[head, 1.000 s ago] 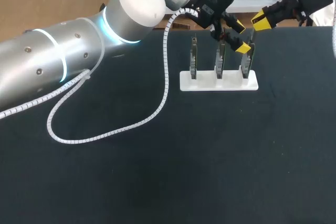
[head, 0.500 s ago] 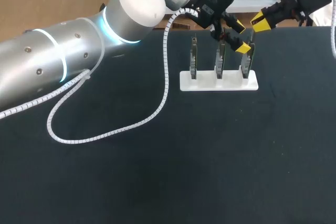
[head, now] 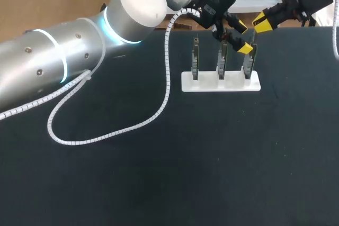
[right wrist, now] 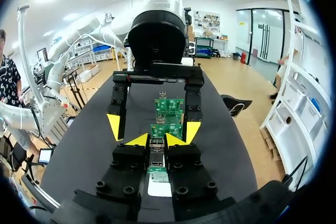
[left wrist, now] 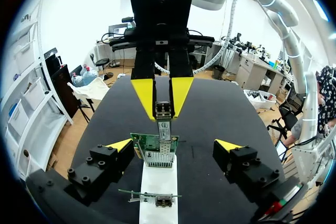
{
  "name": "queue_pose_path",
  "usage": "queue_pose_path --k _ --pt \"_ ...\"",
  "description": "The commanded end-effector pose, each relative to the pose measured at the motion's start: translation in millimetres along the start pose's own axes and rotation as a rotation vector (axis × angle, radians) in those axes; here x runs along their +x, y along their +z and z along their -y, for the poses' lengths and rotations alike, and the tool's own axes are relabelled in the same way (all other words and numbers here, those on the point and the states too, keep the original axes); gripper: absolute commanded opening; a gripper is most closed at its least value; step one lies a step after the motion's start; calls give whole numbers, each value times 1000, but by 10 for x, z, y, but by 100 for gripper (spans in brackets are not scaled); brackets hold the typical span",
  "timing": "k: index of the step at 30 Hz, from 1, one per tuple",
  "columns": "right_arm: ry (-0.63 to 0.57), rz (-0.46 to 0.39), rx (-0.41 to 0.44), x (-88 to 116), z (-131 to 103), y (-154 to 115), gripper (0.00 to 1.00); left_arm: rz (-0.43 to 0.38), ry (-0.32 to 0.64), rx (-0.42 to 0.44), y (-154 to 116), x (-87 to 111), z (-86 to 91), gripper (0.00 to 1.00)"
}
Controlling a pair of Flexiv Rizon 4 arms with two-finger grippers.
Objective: Pick up the optical module with the left hand, and insert it into the network port with the right hand.
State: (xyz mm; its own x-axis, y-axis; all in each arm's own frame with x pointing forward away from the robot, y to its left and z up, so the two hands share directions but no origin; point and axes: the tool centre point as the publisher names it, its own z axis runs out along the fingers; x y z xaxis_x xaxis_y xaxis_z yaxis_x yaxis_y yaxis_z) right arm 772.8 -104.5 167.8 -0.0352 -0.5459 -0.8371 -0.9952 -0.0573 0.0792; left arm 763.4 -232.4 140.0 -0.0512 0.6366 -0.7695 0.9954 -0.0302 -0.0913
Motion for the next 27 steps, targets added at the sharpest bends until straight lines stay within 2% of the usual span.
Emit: queue_pose_path --k 1,22,23,24,27 --pt "1 0 -1 7 10 6 0 -3 0 2 0 -7 -13 100" --pt "35 -3 10 122 26 44 0 -3 0 2 0 -7 -13 100" --pt "35 -3 9 123 26 44 29 -3 0 2 0 -7 -13 100" --pt "35 -4 10 122 26 44 100 -3 0 2 0 -7 -13 100" --pt "34 7 11 110 32 32 100 -3 0 2 0 -7 -13 100"
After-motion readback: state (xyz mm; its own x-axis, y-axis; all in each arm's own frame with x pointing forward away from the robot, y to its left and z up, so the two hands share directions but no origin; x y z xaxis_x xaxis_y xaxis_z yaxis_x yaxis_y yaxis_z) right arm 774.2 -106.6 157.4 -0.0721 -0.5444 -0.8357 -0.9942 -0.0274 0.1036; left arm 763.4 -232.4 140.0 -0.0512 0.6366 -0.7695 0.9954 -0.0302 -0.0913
